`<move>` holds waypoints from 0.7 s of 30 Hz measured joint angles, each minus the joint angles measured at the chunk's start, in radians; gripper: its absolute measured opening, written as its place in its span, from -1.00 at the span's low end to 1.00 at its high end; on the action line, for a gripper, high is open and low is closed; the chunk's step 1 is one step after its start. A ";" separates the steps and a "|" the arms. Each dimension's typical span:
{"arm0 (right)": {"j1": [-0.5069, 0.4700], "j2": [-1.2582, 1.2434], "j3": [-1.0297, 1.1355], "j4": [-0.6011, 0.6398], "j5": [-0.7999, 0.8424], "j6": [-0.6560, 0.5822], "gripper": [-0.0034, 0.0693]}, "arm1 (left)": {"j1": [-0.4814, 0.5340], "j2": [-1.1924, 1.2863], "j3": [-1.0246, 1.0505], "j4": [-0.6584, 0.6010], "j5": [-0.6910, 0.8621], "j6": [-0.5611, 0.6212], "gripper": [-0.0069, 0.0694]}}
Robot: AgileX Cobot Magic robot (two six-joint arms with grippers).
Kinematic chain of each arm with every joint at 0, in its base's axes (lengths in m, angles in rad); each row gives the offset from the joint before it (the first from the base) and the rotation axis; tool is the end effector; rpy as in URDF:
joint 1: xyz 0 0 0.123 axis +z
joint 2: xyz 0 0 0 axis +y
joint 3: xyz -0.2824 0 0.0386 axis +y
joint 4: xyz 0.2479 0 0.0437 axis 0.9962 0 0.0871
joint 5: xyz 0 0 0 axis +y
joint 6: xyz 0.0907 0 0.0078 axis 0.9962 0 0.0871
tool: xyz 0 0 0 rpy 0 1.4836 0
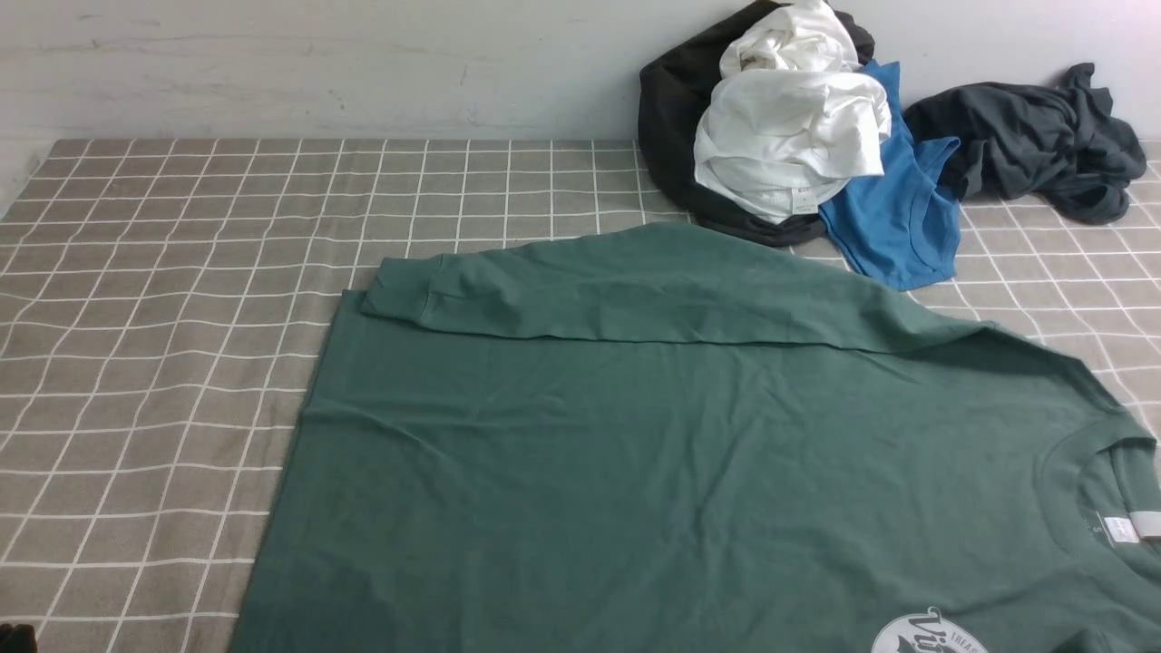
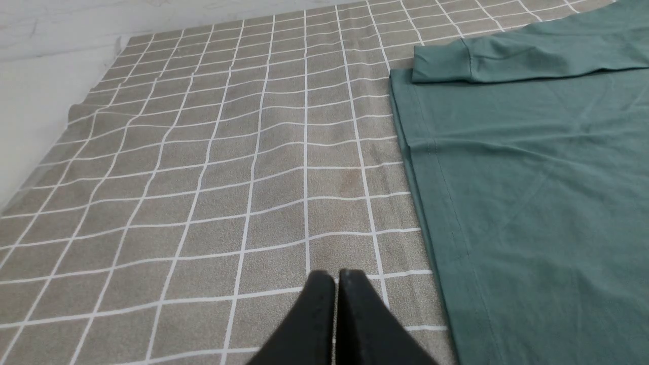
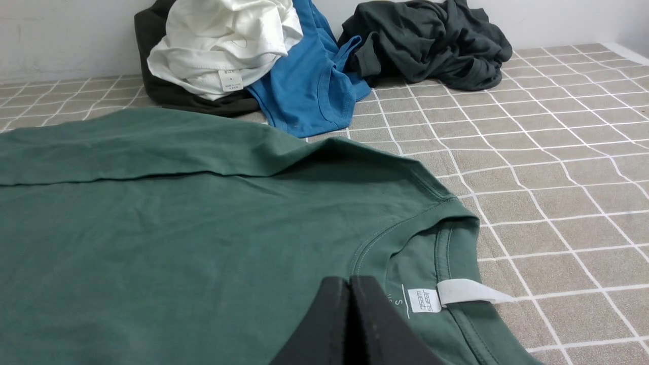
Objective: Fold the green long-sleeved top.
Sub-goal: Use the left arm to clamp the cuff closest to it
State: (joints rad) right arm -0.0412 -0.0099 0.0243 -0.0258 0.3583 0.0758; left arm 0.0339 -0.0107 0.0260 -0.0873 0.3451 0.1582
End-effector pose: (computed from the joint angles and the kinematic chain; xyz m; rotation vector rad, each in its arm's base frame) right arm 0.0530 -0.0030 0.1732 0.0924 1.8539 -0.0011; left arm 0.0534 -0.0009 0.1739 0.0594 1.8420 0.0497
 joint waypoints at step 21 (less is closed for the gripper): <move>0.000 0.000 0.000 0.000 0.000 0.000 -0.94 | 0.000 0.000 0.000 0.000 0.000 0.008 -0.84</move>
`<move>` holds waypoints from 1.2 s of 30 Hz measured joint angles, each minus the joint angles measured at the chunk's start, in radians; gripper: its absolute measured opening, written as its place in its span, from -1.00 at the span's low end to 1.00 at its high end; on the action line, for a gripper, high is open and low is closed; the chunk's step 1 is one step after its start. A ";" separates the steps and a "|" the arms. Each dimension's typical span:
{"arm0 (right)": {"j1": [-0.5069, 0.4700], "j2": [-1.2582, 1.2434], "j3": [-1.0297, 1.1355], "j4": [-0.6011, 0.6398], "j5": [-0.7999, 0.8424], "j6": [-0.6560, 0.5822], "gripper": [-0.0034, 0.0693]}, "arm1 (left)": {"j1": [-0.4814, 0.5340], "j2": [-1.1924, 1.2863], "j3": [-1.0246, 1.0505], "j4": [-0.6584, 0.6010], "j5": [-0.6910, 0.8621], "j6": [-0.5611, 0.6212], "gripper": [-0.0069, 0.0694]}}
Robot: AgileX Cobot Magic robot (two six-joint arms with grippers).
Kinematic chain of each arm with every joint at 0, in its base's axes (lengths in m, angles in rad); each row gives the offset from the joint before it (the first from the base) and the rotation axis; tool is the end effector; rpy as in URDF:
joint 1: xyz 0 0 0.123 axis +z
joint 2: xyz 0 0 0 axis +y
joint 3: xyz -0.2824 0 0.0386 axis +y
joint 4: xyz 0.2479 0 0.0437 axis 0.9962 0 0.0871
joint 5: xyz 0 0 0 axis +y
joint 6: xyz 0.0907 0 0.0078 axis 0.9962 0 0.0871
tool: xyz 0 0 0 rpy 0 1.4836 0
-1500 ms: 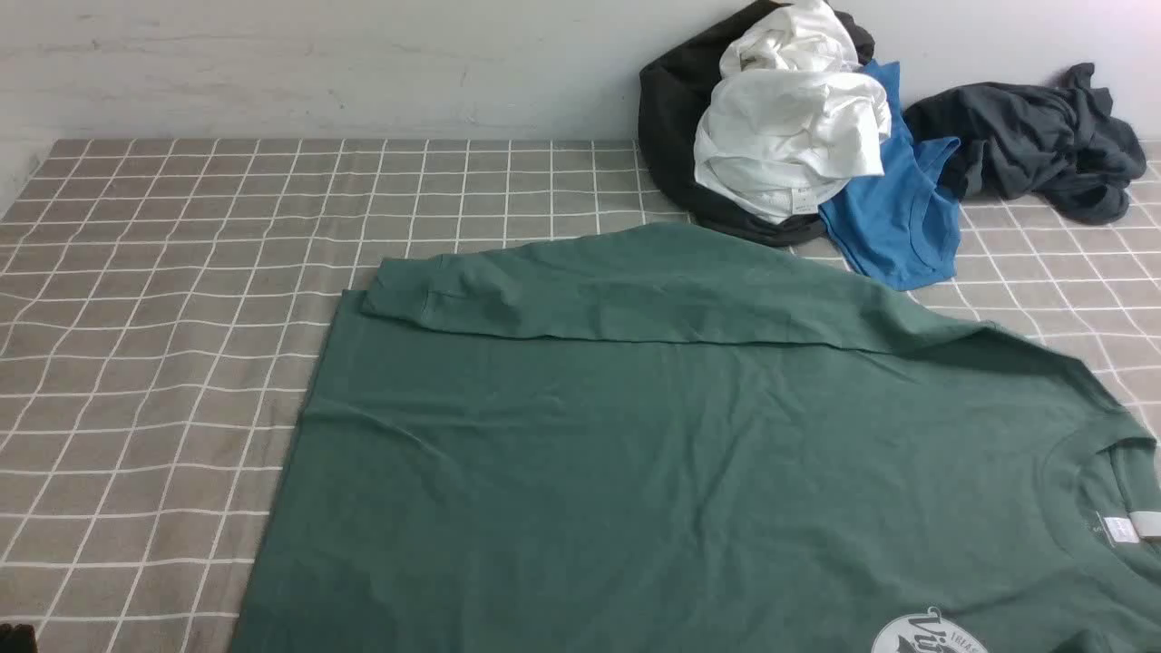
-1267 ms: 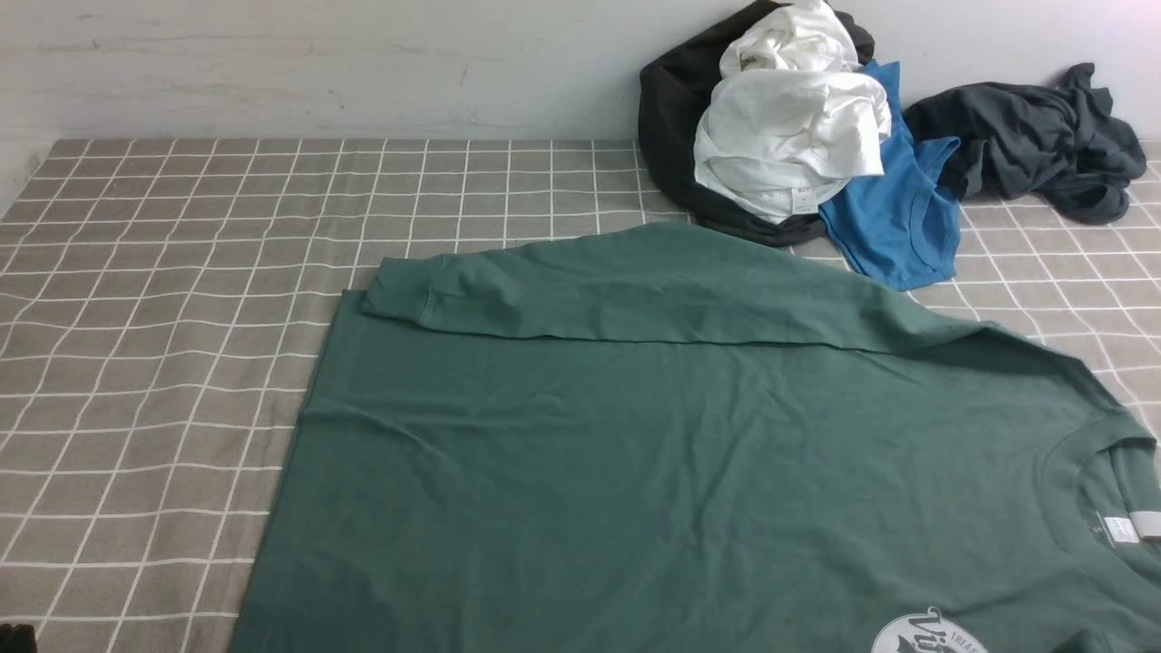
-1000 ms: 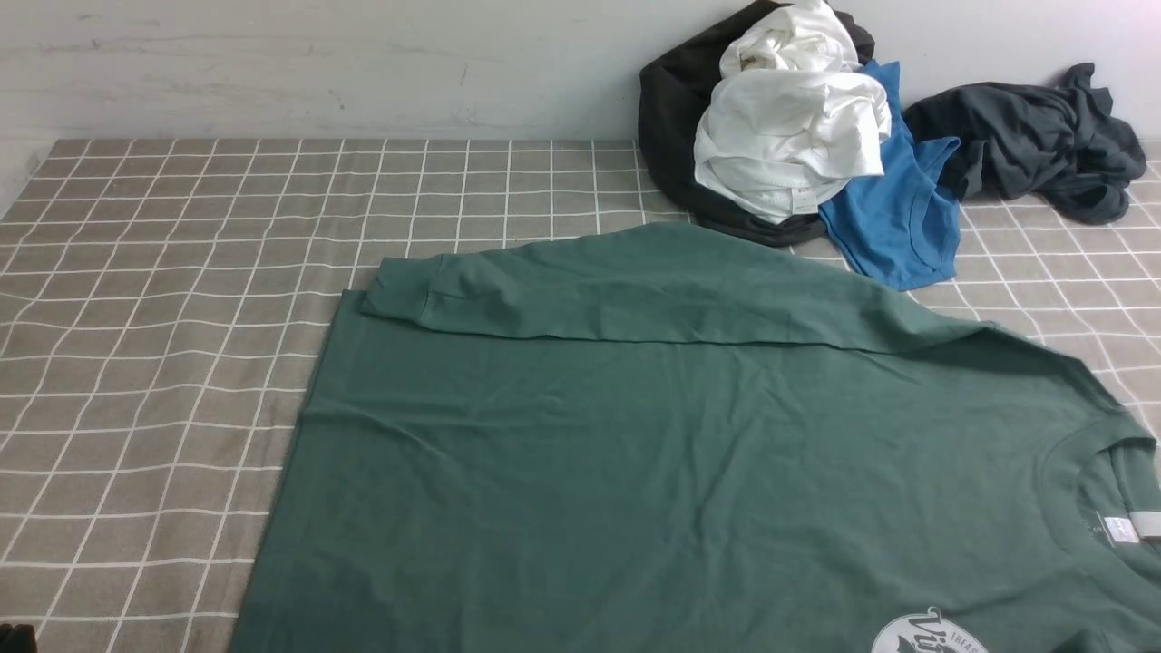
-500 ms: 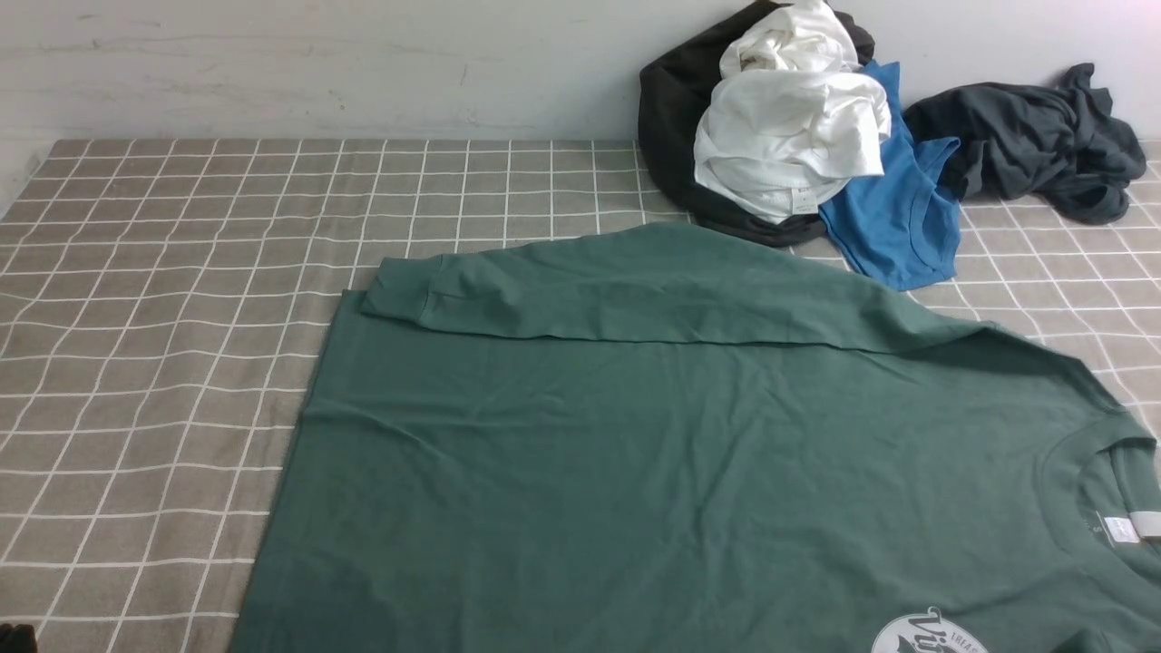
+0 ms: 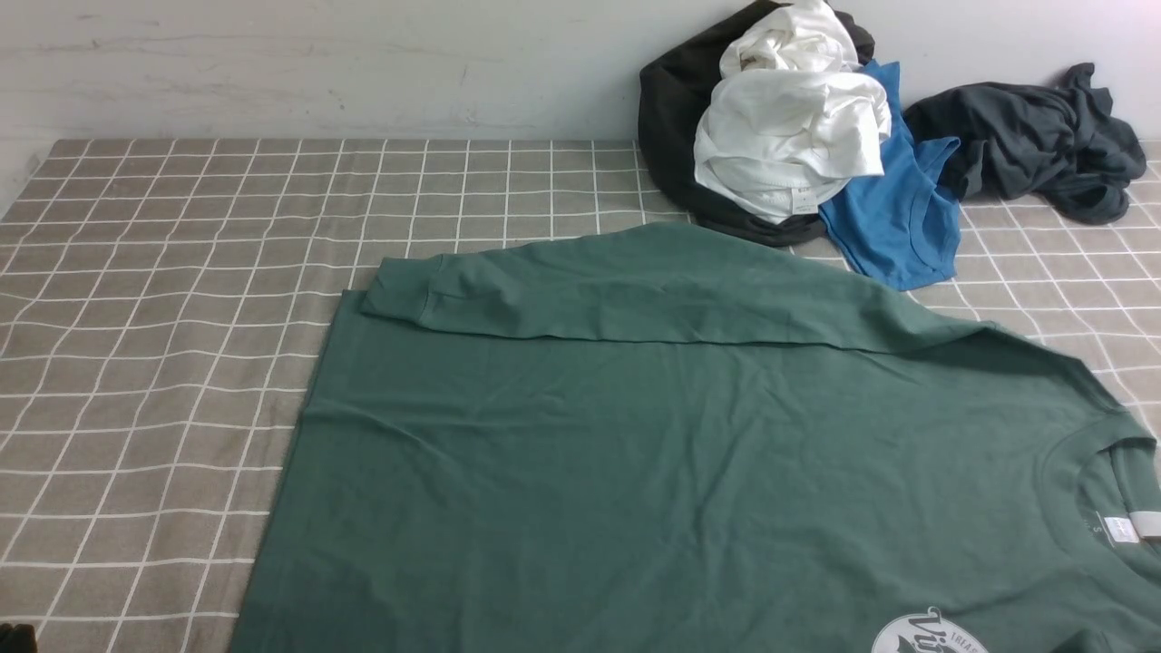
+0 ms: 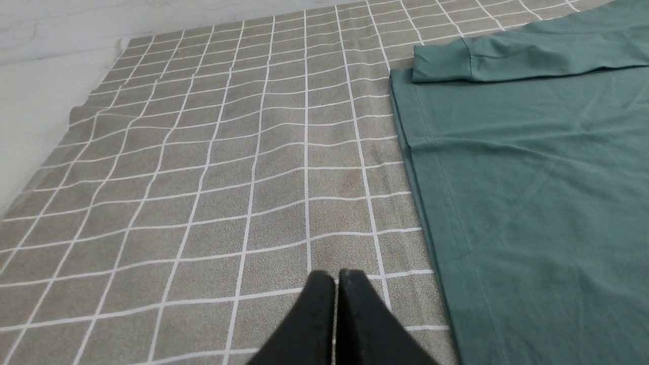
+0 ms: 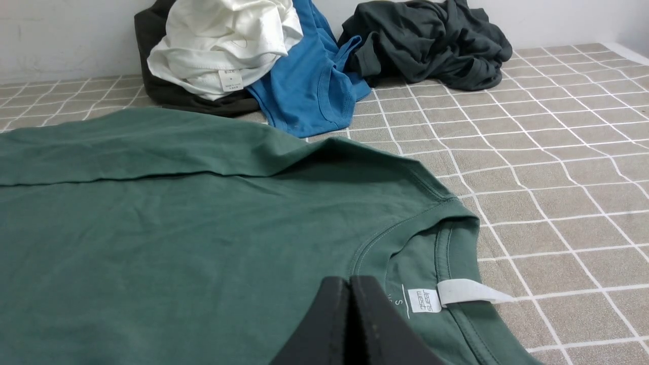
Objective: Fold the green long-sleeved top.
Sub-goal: Use the left arm to clamp the cuff closest to it
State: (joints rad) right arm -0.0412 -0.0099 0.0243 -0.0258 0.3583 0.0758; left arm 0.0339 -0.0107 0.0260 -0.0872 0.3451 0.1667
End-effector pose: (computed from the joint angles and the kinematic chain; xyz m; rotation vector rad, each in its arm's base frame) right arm 0.0530 -0.0030 0.1732 0.0924 1.8539 -0.0011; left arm 0.0534 -0.0009 0.1739 0.0673 1.8418 0.0558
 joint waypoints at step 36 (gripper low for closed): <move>0.000 0.147 -0.169 0.727 -0.039 -0.288 -0.94 | -0.004 0.365 -0.519 -0.513 0.517 0.287 -0.84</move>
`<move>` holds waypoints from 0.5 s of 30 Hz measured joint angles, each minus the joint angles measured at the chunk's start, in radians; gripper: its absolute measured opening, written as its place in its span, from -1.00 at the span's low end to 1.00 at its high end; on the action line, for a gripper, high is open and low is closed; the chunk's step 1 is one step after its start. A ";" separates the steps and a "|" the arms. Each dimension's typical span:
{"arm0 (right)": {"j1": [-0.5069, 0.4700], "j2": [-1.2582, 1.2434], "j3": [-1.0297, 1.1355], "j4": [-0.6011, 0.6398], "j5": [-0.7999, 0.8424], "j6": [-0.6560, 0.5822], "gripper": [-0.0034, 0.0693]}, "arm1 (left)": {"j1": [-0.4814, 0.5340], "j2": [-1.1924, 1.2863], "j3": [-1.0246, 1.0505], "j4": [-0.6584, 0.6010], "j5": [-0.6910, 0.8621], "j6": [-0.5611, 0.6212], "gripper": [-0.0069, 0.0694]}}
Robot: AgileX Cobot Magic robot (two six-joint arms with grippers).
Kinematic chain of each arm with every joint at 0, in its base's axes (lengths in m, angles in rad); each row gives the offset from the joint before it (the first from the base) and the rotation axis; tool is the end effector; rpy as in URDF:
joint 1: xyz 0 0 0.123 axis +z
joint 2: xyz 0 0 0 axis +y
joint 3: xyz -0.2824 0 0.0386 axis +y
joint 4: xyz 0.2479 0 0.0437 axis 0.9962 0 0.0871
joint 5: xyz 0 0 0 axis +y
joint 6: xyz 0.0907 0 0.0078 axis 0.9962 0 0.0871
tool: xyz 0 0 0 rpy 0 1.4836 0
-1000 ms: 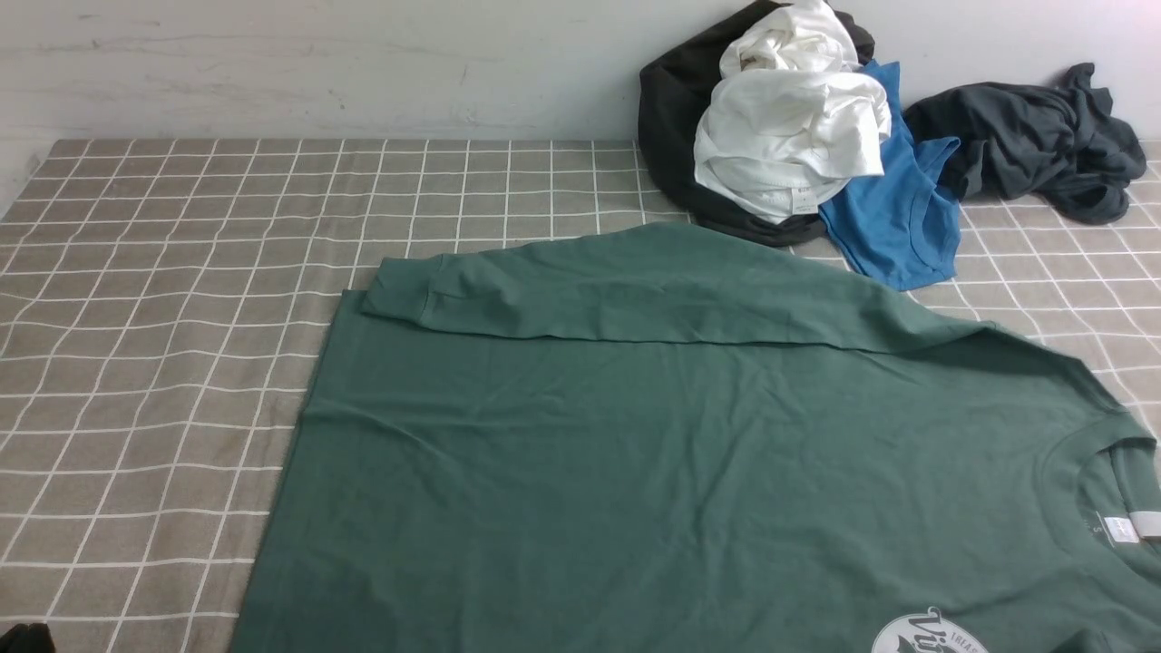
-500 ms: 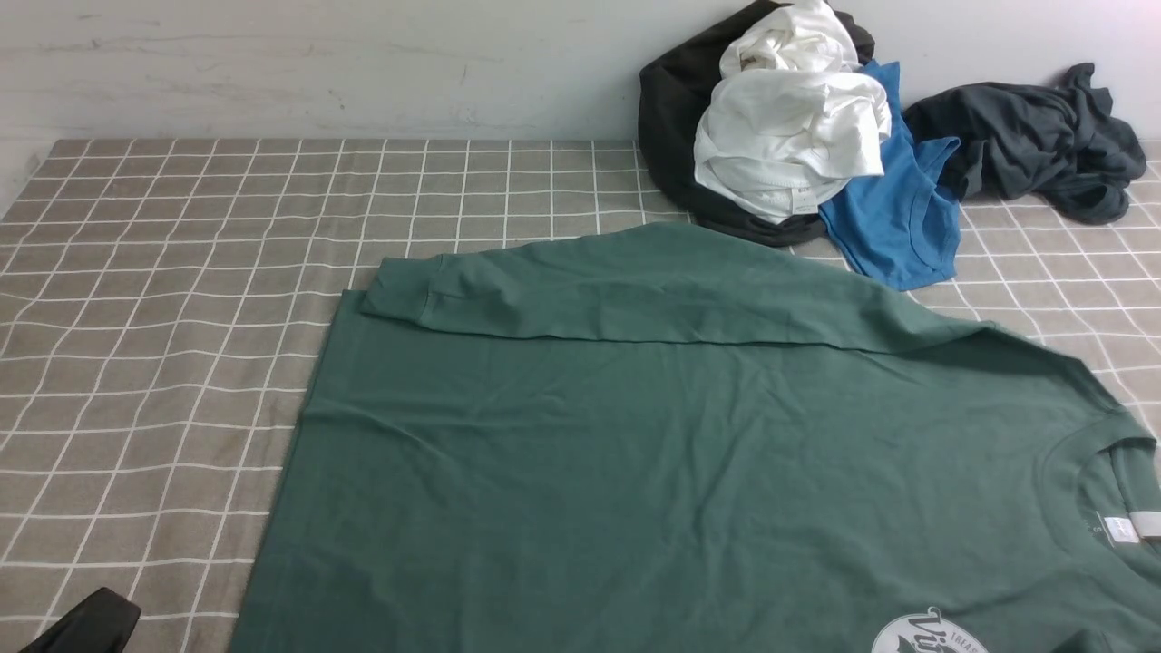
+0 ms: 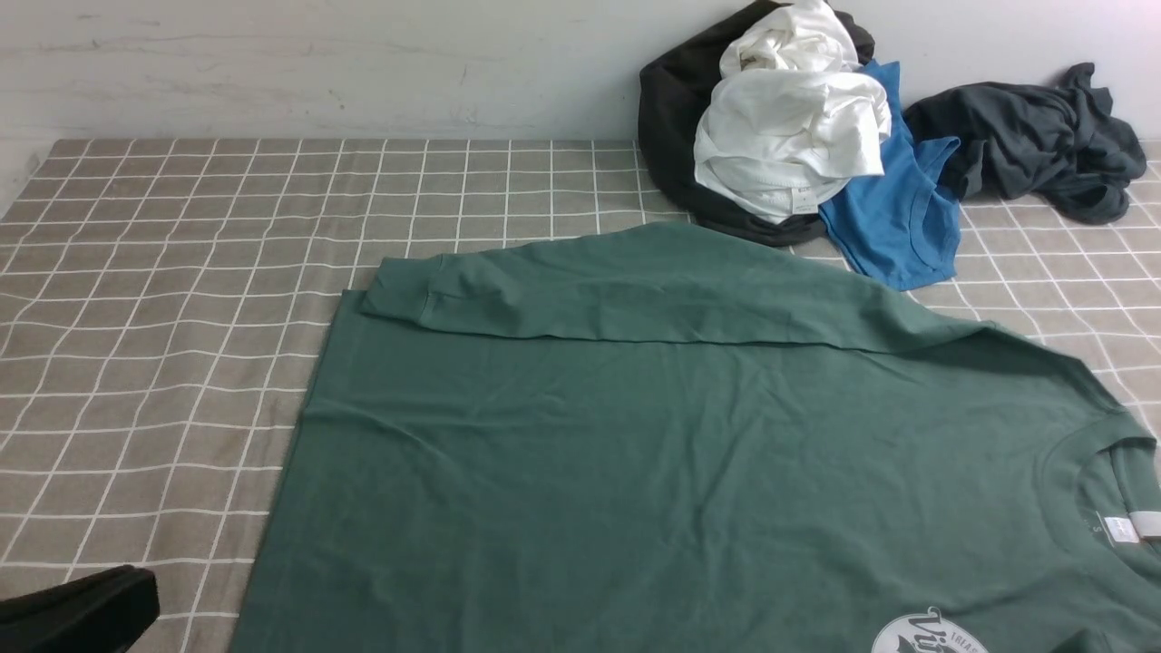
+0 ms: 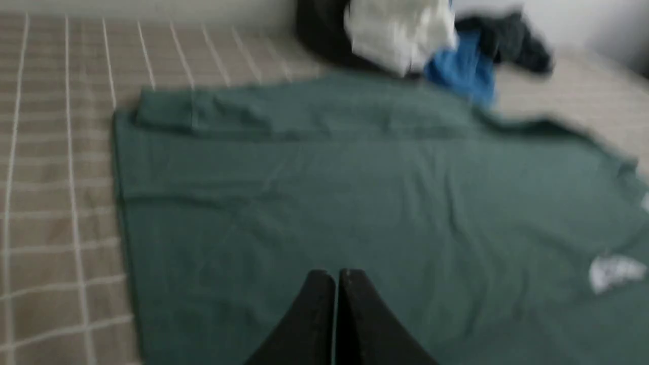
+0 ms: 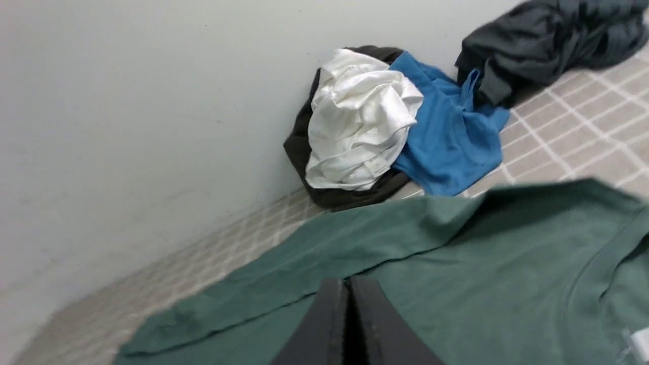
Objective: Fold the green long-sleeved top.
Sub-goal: Use the left arm to clamp the cuff closest to it
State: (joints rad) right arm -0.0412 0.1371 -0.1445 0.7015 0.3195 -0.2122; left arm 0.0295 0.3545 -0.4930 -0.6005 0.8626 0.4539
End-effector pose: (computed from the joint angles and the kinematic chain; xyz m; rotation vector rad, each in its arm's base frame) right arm 0.0619 0.0160 0.2317 0.2865 1.7214 0.4868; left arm 0.0596 -0.0374 0.2923 0.2690 2.0650 -0.4280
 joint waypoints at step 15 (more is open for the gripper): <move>0.248 0.775 -0.635 -0.301 0.845 -0.183 -0.94 | -0.422 0.688 -0.179 0.451 0.203 -0.073 -0.07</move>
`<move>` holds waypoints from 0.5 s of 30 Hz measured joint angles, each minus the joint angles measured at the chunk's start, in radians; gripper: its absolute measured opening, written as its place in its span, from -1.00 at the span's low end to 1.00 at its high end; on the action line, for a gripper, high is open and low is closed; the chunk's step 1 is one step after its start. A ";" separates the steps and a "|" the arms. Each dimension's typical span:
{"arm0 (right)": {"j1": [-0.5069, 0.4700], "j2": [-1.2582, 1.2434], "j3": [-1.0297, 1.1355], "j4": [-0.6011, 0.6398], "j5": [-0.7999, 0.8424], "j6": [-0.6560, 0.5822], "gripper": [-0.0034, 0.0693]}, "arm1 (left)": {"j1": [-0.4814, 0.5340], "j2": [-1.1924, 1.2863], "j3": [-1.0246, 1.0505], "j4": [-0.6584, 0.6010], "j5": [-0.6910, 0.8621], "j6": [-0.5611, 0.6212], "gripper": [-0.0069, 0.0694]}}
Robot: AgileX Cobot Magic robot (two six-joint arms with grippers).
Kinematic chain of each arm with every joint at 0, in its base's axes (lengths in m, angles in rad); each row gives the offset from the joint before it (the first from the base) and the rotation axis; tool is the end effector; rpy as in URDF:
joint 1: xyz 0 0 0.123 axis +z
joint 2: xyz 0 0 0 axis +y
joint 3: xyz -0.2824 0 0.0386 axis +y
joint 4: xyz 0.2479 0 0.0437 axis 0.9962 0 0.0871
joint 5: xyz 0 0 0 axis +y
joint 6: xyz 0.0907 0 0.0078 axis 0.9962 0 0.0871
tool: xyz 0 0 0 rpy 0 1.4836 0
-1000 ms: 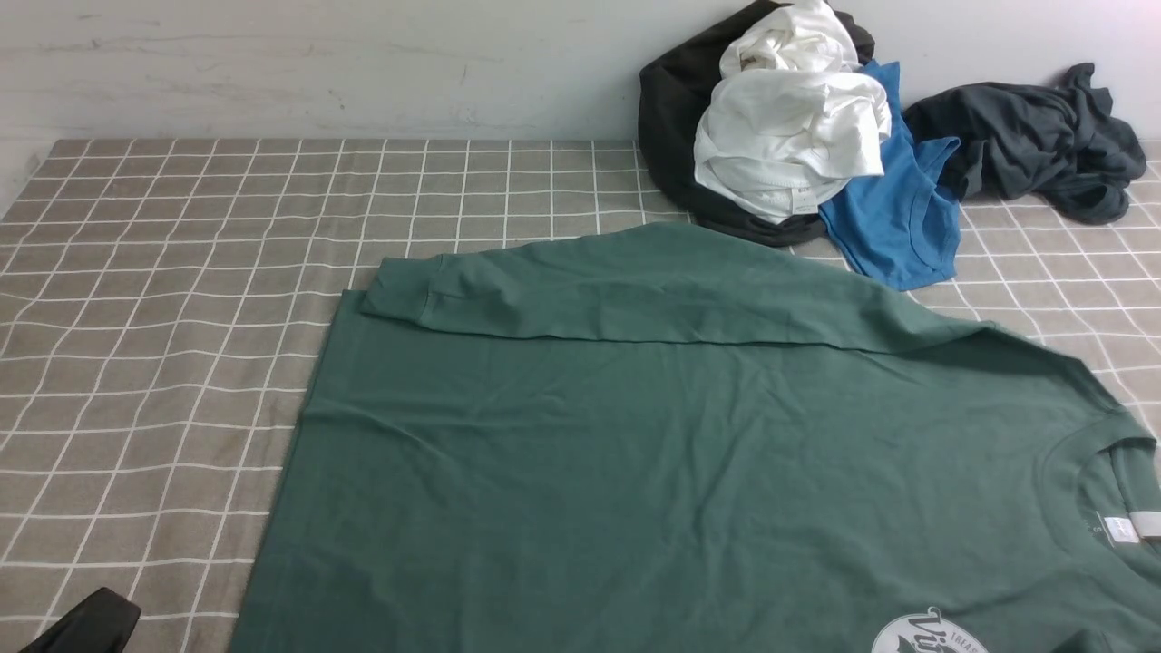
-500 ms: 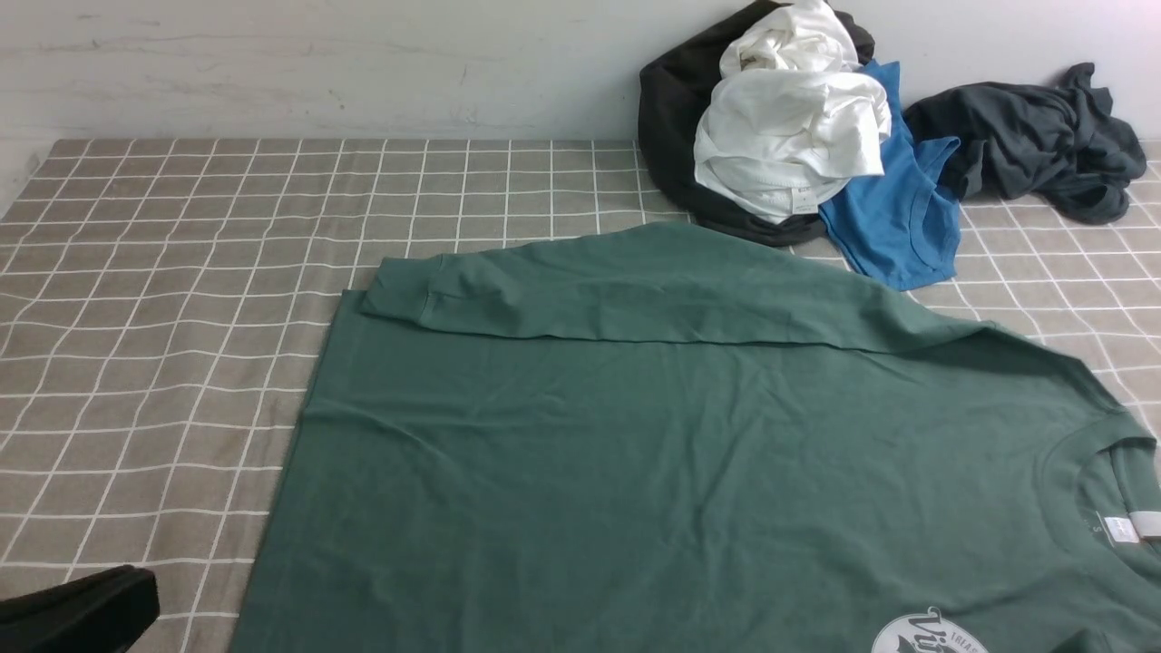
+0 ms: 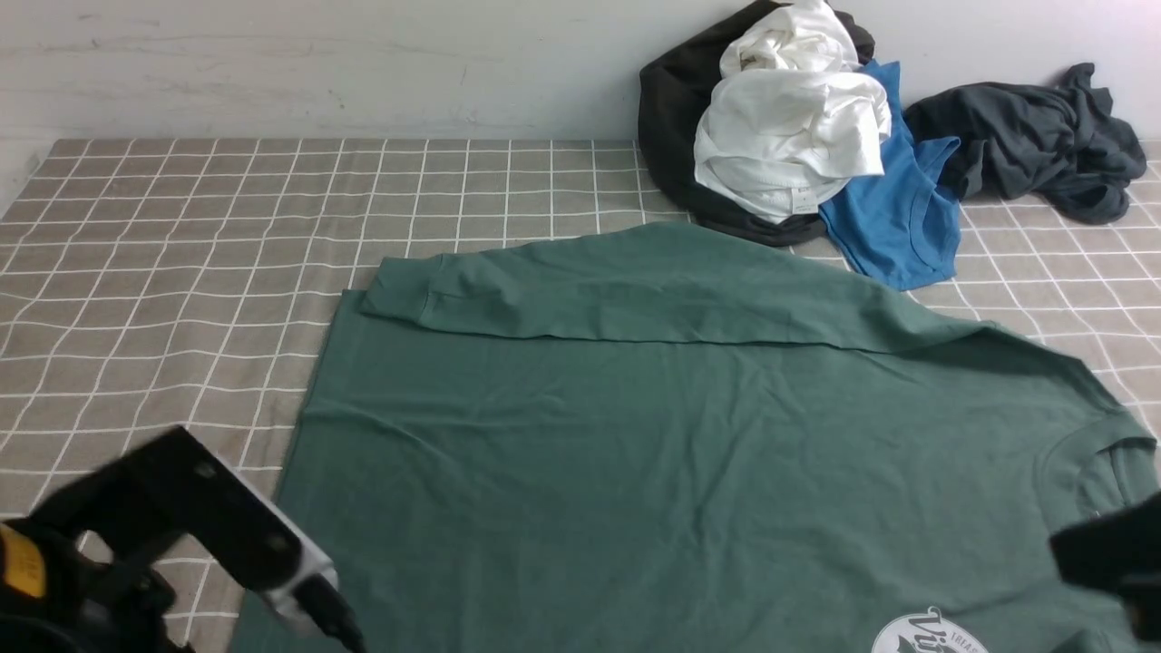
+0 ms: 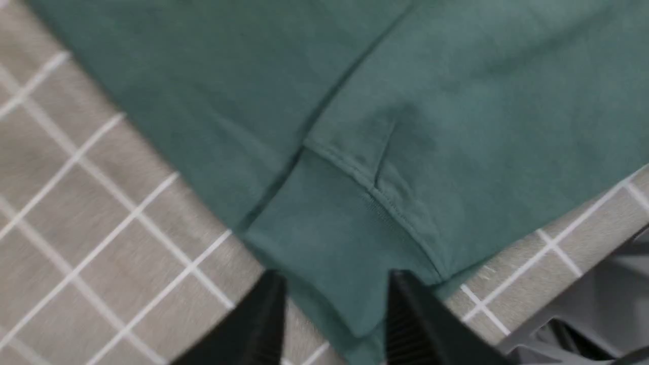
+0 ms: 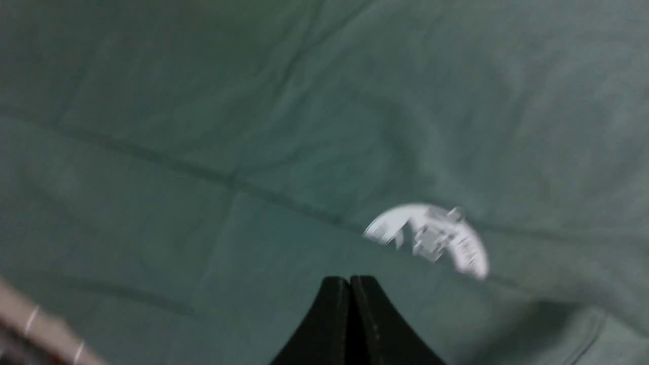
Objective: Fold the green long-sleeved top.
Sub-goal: Use the left arm to clamp the cuff closest to it
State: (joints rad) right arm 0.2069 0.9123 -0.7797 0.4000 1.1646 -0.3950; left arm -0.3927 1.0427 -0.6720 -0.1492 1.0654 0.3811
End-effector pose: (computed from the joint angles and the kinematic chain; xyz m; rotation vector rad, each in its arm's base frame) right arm 0.1318 0.0610 0.3019 -0.6827 2.6204 0.4945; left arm 0.1415 -0.0714 0.2493 1.0211 2.7292 -0.2041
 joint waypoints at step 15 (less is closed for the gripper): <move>0.159 0.014 -0.002 -0.102 0.047 -0.002 -0.94 | -0.043 0.437 0.067 -0.038 -0.340 0.021 0.61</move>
State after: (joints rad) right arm 0.3659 0.9265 -0.7819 0.2982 1.2120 -0.3972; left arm -0.4353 1.4797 -0.6052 -0.1872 0.7253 0.4023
